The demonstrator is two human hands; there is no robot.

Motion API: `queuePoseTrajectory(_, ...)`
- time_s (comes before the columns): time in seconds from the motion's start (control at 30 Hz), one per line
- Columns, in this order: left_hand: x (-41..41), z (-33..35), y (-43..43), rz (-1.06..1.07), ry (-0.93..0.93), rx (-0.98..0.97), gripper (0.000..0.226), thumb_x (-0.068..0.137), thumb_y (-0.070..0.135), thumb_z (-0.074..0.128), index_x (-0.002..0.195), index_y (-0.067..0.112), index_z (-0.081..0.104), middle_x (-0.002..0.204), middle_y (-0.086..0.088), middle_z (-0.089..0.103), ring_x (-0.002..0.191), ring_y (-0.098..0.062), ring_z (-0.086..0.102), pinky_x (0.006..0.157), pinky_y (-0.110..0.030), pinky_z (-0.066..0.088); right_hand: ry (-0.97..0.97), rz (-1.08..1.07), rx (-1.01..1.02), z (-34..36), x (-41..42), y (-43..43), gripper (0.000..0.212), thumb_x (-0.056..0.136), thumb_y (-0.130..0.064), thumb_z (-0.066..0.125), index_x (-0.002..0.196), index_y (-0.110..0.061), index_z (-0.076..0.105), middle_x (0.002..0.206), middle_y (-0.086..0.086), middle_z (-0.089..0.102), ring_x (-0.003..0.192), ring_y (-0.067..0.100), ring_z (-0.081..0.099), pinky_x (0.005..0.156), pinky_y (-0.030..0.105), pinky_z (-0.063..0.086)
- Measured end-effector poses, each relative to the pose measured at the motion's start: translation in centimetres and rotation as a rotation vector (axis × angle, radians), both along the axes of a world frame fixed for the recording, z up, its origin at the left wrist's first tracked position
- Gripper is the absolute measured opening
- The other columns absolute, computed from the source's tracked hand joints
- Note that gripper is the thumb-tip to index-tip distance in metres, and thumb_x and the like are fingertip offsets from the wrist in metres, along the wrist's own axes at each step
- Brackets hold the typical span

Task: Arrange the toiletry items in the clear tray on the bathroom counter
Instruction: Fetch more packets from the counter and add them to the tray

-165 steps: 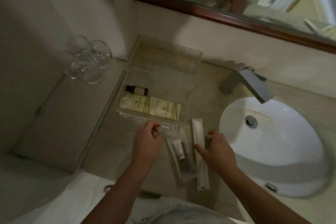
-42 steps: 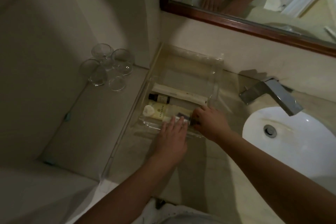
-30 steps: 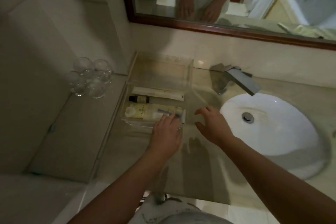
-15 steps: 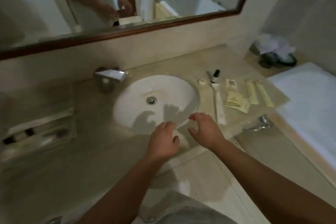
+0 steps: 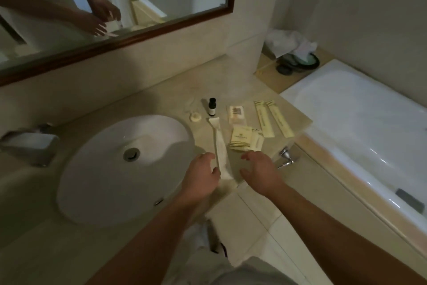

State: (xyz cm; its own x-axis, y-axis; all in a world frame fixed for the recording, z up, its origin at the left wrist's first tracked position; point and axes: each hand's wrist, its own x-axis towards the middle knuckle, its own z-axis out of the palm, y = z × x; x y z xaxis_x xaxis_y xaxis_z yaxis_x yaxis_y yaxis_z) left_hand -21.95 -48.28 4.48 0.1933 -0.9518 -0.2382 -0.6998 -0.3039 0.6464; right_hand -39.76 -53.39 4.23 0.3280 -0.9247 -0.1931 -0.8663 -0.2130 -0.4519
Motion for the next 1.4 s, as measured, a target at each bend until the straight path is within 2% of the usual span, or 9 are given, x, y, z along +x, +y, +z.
queuePoseTrajectory(0.1, -0.1, -0.8, -3.3, 0.019, 0.022, 0.043, 0.035, 0.087, 0.021, 0.056, 0.120, 0.011, 0.055, 0.120, -0.011, 0.057, 0.110, -0.027, 0.053, 0.091, -0.031, 0.042, 0.017, 0.012, 0.008, -0.1, 0.0, -3.3, 0.043, 0.083, -0.029, 0.065, 0.123, -0.016, 0.057, 0.120, 0.009, 0.060, 0.112, 0.029, 0.055, 0.093, 0.036, 0.046)
queuePoseTrajectory(0.2, -0.2, -1.3, -6.3, 0.068, 0.070, 0.058, 0.003, 0.086, 0.018, 0.055, 0.088, 0.017, 0.052, 0.085, 0.000, 0.054, 0.080, -0.018, 0.050, 0.058, -0.024, 0.035, 0.025, 0.023, -0.019, -0.1, 0.7, -7.1, 0.043, 0.085, -0.029, 0.066, 0.125, -0.017, 0.058, 0.122, 0.007, 0.061, 0.113, 0.024, 0.055, 0.092, 0.032, 0.044)
queuePoseTrajectory(0.27, -0.4, -1.4, -7.5, 0.111, 0.111, 0.056, 0.010, 0.087, 0.017, 0.053, 0.080, 0.022, 0.049, 0.077, 0.005, 0.052, 0.071, -0.014, 0.050, 0.052, -0.021, 0.032, 0.020, 0.028, -0.038, -0.6, 1.3, -8.9, 0.042, 0.084, -0.031, 0.066, 0.124, -0.020, 0.057, 0.121, 0.003, 0.061, 0.110, 0.020, 0.056, 0.091, 0.032, 0.045)
queuePoseTrajectory(0.47, 0.4, -1.9, -9.8, 0.252, 0.082, 0.121, 0.032, 0.087, 0.024, 0.054, 0.117, 0.015, 0.058, 0.117, -0.001, 0.059, 0.106, -0.022, 0.057, 0.088, -0.036, 0.048, -0.032, 0.078, 0.039, -1.2, 3.0, -11.9, 0.038, 0.087, -0.029, 0.063, 0.124, -0.026, 0.055, 0.122, -0.003, 0.059, 0.109, 0.015, 0.055, 0.091, 0.030, 0.048)
queuePoseTrajectory(0.6, 0.8, -2.5, -11.3, 0.345, 0.082, 0.097, 0.037, 0.087, 0.023, 0.054, 0.122, 0.014, 0.055, 0.123, -0.006, 0.058, 0.112, -0.022, 0.055, 0.095, -0.035, 0.045, -0.079, 0.166, 0.006, -1.4, 4.4, -15.2, 0.038, 0.088, -0.027, 0.064, 0.124, -0.021, 0.056, 0.122, 0.001, 0.061, 0.109, 0.018, 0.057, 0.085, 0.027, 0.044)
queuePoseTrajectory(0.73, 0.0, -2.6, -12.9, 0.376, 0.075, 0.211, 0.046, 0.086, 0.034, 0.060, 0.126, 0.014, 0.051, 0.124, -0.005, 0.055, 0.112, -0.022, 0.055, 0.088, -0.031, 0.045, -0.138, 0.197, 0.075, -1.2, 6.0, -18.5, 0.045, 0.089, -0.026, 0.063, 0.130, -0.017, 0.050, 0.123, 0.007, 0.059, 0.109, 0.023, 0.059, 0.086, 0.032, 0.047)
queuePoseTrajectory(0.93, -2.9, -3.3, -14.3, 0.502, -0.076, 0.349, 0.033, 0.076, 0.037, 0.065, 0.101, 0.019, 0.054, 0.101, -0.002, 0.060, 0.092, -0.022, 0.060, 0.068, -0.031, 0.045, -0.188, 0.208, 0.137, -1.3, 9.1, -22.5, 0.052, 0.085, -0.037, 0.065, 0.130, -0.018, 0.048, 0.122, 0.005, 0.057, 0.108, 0.025, 0.060, 0.090, 0.043, 0.051)
queuePoseTrajectory(1.1, -3.6, -3.9, -15.5, 0.578, -0.134, 0.446, 0.018, 0.085, 0.027, 0.057, 0.100, 0.017, 0.058, 0.106, -0.006, 0.063, 0.097, -0.026, 0.062, 0.076, -0.032, 0.048, -0.168, 0.312, 0.148, -2.7, 10.6, -24.7, 0.050, 0.085, -0.034, 0.067, 0.129, -0.017, 0.050, 0.126, 0.007, 0.056, 0.110, 0.028, 0.059, 0.088, 0.037, 0.049)
queuePoseTrajectory(1.4, -1.8, -2.4, -11.8, 0.908, 0.192, 0.263, 0.018, 0.075, 0.022, 0.067, 0.084, 0.016, 0.053, 0.077, 0.001, 0.053, 0.075, -0.021, 0.053, 0.060, -0.029, 0.039, -0.212, 0.439, 0.020, -2.4, 11.3, -23.8, 0.032, 0.088, -0.035, 0.066, 0.112, -0.014, 0.061, 0.106, 0.004, 0.063, 0.093, 0.023, 0.061, 0.077, 0.034, 0.050)
